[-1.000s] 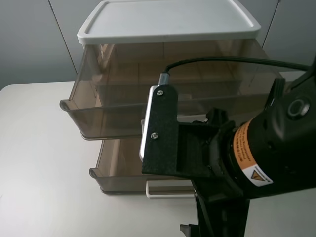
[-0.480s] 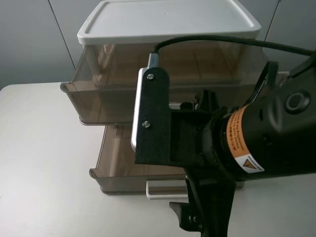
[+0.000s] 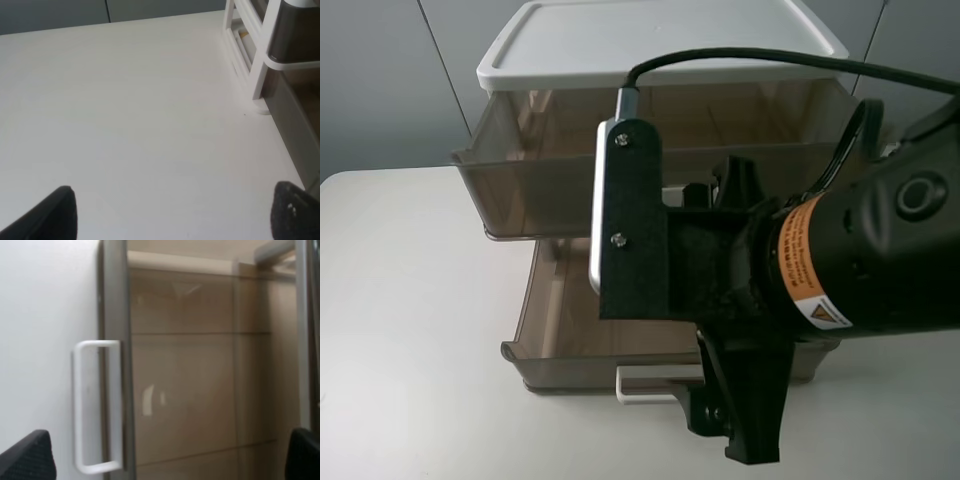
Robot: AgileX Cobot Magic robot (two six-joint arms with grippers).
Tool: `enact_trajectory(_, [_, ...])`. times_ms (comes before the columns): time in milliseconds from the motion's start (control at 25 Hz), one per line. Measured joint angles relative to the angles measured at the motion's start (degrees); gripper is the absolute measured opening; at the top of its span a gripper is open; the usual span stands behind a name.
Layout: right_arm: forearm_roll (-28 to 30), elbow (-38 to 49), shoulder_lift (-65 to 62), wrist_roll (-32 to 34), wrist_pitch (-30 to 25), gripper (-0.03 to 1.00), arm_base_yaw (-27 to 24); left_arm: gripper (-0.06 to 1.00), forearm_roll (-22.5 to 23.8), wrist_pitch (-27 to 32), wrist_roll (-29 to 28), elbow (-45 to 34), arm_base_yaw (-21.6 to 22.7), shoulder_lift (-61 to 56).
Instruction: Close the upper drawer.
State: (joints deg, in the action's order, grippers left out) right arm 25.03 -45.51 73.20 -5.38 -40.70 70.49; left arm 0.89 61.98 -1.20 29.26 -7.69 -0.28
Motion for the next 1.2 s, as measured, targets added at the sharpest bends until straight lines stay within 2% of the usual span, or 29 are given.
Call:
enact_trajectory(360, [2.92,0.00,0.00,0.09,2.62,0.70,-0.87,0.74,0.00,0.00,0.00,0.00,0.00,0.00])
enact_trajectory(560, [3.87,0.00,0.10,0.09,5.55,0.70,-3.43,0.74,0.00,0.00,0.00,0.00,0.00,0.00])
enact_trajectory(1200, [6.35,0.00,2.09,0.09,8.74,0.70,-5.98,0.74,0.00,0.00,-0.11,0.00,0.00,0.00])
